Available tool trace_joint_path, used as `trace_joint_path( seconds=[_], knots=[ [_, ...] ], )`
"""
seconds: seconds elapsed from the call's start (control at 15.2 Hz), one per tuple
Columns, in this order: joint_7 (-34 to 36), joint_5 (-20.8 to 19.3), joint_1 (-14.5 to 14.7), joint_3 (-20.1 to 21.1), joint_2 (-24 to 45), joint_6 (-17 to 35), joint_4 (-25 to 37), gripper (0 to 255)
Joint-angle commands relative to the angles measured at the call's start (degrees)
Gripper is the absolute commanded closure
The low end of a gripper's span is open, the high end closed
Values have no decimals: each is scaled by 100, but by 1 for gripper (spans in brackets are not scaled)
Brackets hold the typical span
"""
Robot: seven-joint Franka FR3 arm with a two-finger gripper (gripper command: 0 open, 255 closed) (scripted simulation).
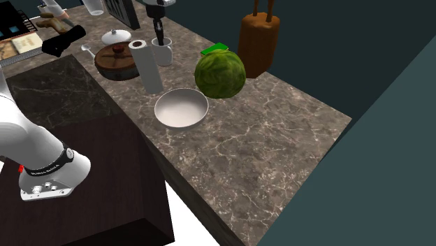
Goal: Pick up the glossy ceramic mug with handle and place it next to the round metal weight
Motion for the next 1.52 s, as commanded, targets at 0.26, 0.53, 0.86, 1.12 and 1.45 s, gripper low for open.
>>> trace_joint_path(
  seconds=[0.26, 0.53, 0.86, 1.12, 1.45],
  knots=[
    [-3, -1, -3, -1, -1, 17, -14, 255],
    [-2, -1, -3, -1, -1, 17, -13, 0],
    [-27, 35, -1, 15, -81, -340, 268, 0],
    [-45, 58, 6, 26, -127, -667, 551, 0],
    [-44, 58, 6, 26, -126, -667, 553, 0]
  ],
)
